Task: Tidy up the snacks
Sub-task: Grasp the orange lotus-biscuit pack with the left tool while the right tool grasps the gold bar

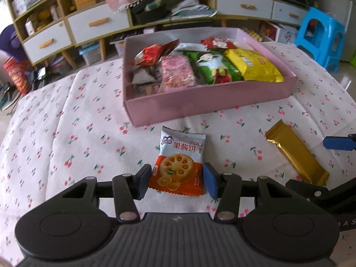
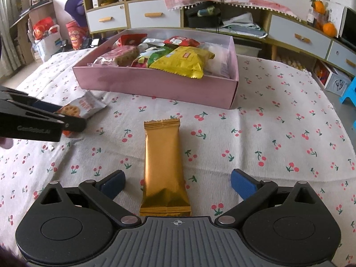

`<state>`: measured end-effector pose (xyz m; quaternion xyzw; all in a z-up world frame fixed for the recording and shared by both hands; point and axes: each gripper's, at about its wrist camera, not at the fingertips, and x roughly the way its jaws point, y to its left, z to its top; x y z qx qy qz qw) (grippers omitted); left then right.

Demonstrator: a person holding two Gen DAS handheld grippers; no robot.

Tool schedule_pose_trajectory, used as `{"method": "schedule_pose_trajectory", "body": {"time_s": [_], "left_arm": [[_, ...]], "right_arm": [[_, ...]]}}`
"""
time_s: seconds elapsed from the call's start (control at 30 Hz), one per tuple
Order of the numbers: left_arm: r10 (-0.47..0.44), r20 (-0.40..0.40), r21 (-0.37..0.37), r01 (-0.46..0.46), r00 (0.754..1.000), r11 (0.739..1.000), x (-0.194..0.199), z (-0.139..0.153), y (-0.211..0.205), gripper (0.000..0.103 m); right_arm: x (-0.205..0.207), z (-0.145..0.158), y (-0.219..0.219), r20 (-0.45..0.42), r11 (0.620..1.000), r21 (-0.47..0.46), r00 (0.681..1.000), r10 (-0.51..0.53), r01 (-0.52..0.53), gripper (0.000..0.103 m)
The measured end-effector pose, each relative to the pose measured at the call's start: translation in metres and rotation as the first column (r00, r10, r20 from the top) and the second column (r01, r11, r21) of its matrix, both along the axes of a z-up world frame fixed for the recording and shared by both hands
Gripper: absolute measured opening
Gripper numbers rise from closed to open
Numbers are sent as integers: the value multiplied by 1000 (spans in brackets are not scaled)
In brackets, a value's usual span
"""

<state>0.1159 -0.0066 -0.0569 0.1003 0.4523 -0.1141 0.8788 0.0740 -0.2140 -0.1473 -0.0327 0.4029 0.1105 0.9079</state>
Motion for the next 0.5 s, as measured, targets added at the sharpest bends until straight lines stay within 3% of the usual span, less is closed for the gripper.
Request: {"method": "schedule_pose_trajectory", "body": {"time_s": [0.2, 0.37, 0.5], "left_arm": [[5, -14, 1, -5, 1000, 1000, -3, -1, 0, 49], [16, -2, 3, -16, 1000, 1000, -1, -4, 2, 63], [37, -16, -25, -37, 999, 999, 3, -4, 6, 63]], "right_arm": [[4, 1, 4, -8, 999, 1, 999, -35, 35, 101], [6, 2, 6, -7, 999, 2, 999, -48, 48, 97], [7, 4, 8, -7, 999, 4, 999, -48, 48, 90]]}}
